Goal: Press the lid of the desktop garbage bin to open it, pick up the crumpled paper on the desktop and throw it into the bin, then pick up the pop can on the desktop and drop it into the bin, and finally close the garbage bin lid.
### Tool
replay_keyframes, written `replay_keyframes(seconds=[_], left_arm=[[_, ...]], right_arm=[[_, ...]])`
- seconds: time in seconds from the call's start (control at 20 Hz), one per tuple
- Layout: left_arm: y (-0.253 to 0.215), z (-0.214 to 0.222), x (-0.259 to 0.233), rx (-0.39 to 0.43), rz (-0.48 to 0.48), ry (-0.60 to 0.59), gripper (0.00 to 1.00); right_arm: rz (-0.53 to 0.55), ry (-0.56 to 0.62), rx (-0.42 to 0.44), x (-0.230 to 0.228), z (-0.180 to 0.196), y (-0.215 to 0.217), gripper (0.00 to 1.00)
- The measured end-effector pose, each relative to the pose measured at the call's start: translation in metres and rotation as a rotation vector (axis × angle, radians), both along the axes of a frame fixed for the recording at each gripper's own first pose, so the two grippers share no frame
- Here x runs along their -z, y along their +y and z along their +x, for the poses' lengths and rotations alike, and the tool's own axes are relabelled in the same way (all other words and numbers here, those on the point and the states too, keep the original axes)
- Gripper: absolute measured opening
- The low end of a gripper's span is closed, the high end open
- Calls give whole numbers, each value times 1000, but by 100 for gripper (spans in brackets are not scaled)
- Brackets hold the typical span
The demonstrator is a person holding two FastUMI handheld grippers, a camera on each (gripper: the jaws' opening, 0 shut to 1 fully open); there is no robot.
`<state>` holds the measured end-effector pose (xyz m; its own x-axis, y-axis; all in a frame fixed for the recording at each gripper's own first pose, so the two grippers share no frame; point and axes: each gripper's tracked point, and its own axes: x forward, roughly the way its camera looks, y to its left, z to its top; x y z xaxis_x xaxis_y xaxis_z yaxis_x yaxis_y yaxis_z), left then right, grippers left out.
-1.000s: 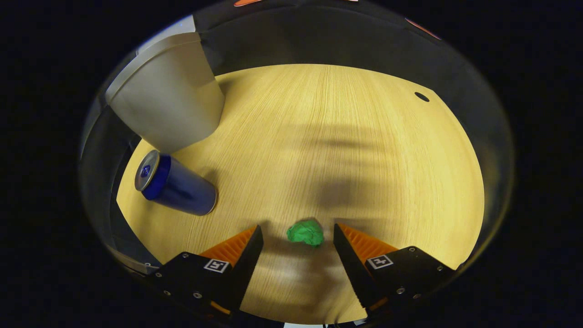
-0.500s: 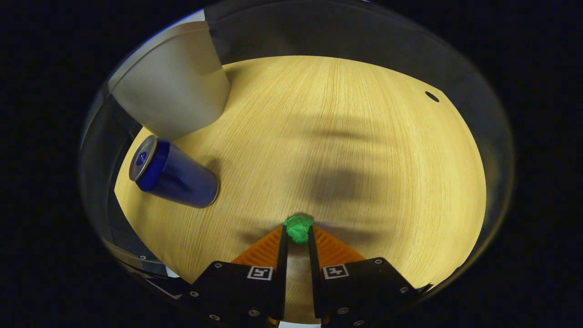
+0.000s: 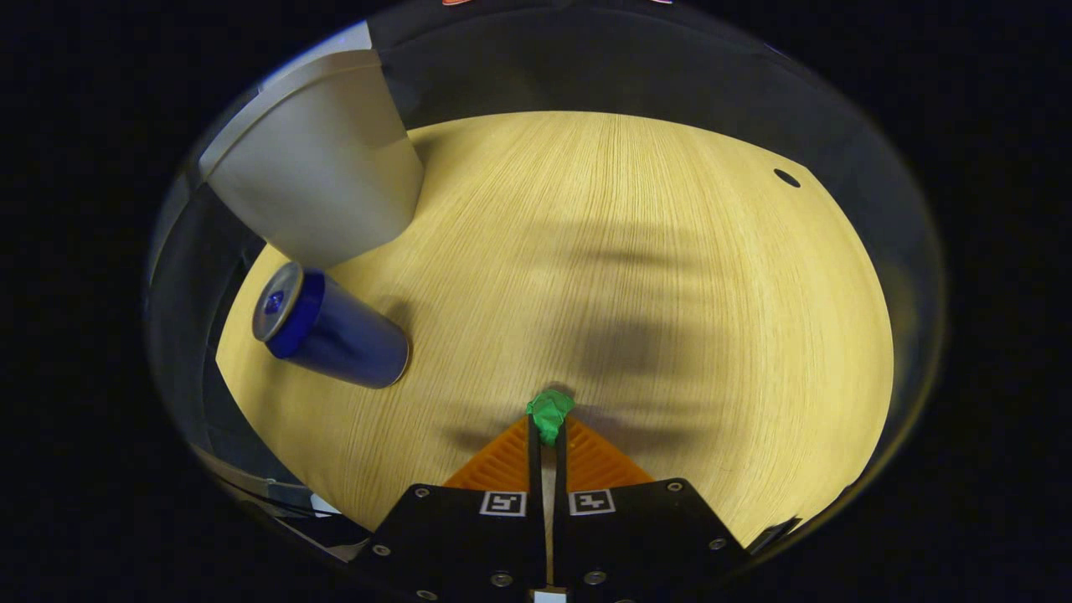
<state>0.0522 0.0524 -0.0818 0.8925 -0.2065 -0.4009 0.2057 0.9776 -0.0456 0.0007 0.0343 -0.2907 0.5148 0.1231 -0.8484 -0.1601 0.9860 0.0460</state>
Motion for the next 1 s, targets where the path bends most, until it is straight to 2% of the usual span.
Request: replay_keyframes(seconds=[0.25, 0.55, 0.8, 1.0], left_arm=[[-7, -1, -7, 12, 13, -18, 95], [-25, 0, -18, 50, 1, -43, 95], [-26, -2, -26, 53, -20, -63, 95], [-23, -9, -29, 58, -20, -73, 95]], right_arm=[[35, -88, -20, -65, 0, 0, 4], [100, -282, -34, -188, 14, 6, 4], [147, -479, -106, -300, 38, 31, 4], [175, -619, -181, -367, 67, 66, 4]])
